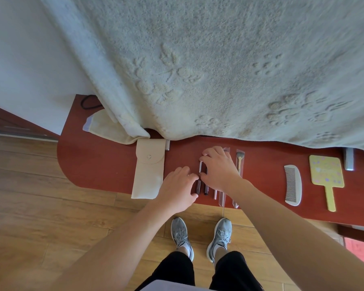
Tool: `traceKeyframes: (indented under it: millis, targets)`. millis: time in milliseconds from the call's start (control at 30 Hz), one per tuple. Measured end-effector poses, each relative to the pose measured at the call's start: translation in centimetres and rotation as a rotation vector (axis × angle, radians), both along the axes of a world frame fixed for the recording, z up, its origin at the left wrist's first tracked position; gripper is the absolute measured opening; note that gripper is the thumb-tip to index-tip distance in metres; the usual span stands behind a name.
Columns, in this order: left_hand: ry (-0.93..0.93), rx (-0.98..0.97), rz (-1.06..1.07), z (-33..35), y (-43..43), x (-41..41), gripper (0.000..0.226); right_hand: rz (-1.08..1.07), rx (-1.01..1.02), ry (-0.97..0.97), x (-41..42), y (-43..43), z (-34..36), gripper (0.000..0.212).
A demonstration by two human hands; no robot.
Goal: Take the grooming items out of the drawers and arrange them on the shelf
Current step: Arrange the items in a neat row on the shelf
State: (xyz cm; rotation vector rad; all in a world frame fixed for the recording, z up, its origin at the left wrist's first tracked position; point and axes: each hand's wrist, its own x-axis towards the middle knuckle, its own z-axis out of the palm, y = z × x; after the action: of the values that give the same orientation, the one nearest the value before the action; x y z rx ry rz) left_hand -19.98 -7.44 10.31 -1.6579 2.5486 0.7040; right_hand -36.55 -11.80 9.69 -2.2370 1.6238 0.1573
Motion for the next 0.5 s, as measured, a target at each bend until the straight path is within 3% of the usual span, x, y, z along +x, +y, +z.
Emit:
traceKeyframes:
  millis: [500]
  targets:
    - [-0.045,-0.003,0.024,0.3,0.2,0.6,0.052,0.004,-0.013,0.009,-0.2,0.0,1.1,0.053]
